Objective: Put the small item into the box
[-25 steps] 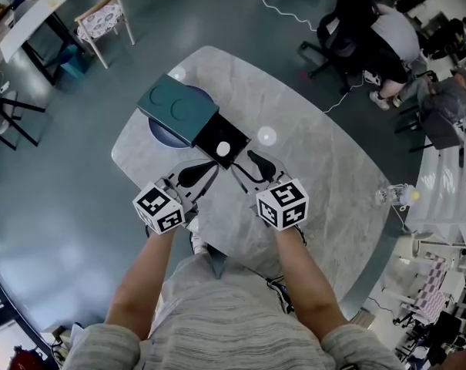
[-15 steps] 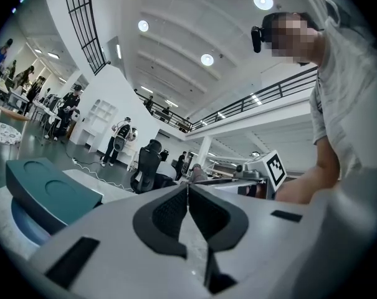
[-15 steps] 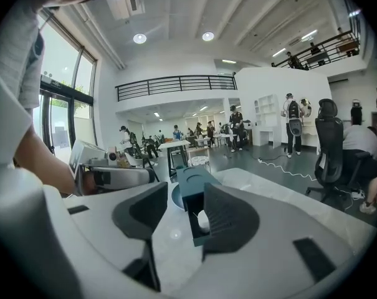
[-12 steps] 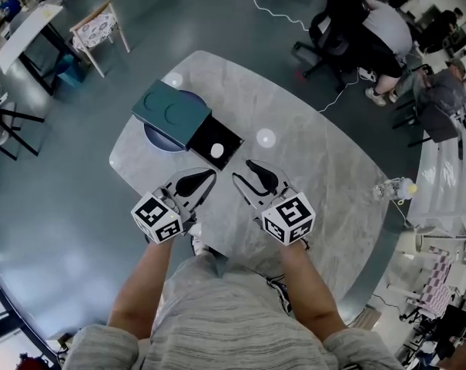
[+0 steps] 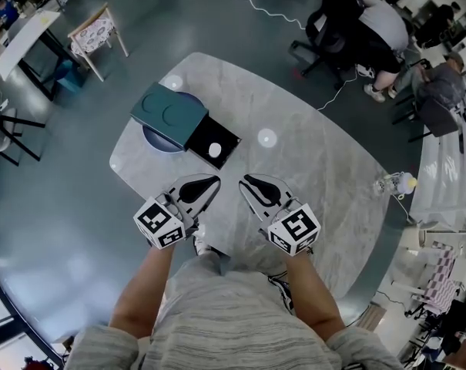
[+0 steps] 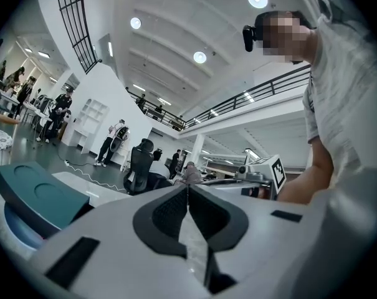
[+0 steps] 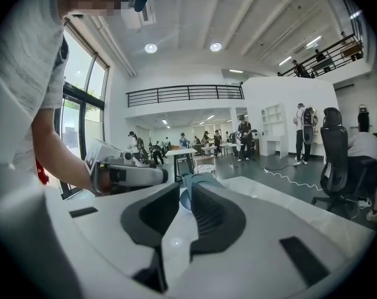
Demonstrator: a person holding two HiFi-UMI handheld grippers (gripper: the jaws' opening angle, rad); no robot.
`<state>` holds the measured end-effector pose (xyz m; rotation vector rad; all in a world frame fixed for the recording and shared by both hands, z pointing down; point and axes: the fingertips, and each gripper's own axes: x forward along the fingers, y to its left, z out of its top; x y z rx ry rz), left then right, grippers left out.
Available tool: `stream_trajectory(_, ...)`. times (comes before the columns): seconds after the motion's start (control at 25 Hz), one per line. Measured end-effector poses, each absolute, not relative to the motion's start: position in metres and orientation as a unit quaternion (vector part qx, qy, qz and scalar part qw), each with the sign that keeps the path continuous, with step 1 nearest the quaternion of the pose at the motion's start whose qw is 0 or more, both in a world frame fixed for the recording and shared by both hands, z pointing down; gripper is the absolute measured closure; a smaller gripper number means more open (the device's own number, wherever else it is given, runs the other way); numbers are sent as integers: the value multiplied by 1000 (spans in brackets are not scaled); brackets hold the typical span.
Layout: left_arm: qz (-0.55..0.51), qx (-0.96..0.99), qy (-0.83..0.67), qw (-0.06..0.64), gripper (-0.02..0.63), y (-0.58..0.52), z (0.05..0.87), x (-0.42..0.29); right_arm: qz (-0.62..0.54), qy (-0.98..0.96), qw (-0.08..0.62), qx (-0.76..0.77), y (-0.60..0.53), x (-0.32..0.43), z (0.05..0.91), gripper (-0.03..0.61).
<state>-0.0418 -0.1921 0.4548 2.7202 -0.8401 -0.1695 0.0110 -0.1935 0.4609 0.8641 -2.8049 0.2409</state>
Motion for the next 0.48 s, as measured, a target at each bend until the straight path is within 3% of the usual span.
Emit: stream_trajectory(0.48, -46, 951, -275, 135, 592, -177, 453, -28, 78, -951, 91, 284, -168, 16, 455, 546)
